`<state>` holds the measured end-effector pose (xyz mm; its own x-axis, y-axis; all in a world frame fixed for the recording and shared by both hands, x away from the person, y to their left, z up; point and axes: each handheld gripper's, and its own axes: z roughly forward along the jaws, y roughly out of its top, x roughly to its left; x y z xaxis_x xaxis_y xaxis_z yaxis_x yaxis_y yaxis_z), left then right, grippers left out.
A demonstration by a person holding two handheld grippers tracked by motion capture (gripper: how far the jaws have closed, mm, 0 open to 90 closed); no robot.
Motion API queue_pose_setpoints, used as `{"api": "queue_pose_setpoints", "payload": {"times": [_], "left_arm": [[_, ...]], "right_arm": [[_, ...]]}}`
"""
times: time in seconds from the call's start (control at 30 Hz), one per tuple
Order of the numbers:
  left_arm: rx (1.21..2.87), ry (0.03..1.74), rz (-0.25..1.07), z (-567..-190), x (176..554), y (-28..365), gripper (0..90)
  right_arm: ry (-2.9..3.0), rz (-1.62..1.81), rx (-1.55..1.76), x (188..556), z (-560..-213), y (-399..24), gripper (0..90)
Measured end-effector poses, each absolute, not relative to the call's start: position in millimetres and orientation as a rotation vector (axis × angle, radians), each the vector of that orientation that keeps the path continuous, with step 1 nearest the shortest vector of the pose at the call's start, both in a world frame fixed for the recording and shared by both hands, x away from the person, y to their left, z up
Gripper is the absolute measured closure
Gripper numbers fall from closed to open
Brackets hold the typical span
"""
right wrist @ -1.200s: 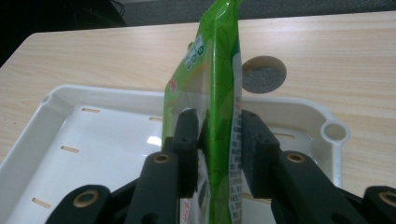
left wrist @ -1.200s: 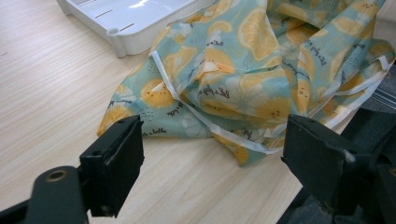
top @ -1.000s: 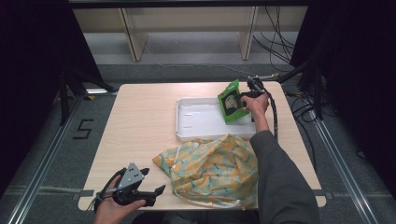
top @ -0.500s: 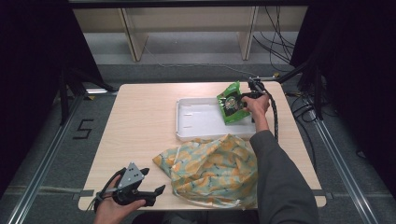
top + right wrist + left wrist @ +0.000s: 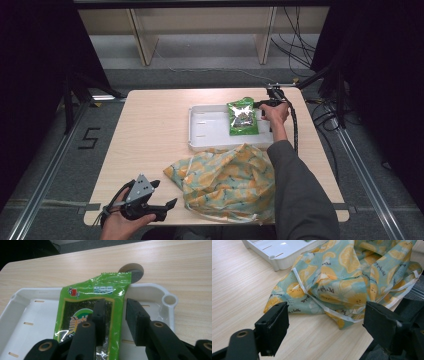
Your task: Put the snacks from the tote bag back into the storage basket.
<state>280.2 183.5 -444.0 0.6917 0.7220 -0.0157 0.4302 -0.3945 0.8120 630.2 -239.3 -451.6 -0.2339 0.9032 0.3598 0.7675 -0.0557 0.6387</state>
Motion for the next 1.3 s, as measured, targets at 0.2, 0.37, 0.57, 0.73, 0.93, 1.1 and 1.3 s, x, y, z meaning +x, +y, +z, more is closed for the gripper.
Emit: {"api": "queue_pose_setpoints", "payload": {"times": [0.2,0.37,0.57,0.73,0.93,1.1,1.3], "left_arm": [[2.047,0.886,0.437,-444,280,183,19.9],[2.03,0.893,0.433,-444,280,182,19.9],[2.026,0.897,0.428,-444,281,183,20.0],[2.015,0.911,0.416,-444,281,184,20.0],[2.038,0.899,0.425,-444,283,185,19.9],[2.036,0.901,0.421,-444,283,185,19.9],[2.033,0.901,0.416,-444,283,185,19.9]], "right_arm": [[2.006,1.19,1.885,627,-444,-237,70.2],[2.024,1.188,1.789,624,-437,-241,69.1],[2.061,1.159,1.7,615,-430,-244,66.8],[2.076,1.179,1.688,607,-426,-247,65.6],[2.114,1.155,1.656,599,-424,-251,63.8],[2.127,1.18,1.656,588,-421,-249,61.7],[2.149,1.232,1.582,576,-418,-249,58.1]]}}
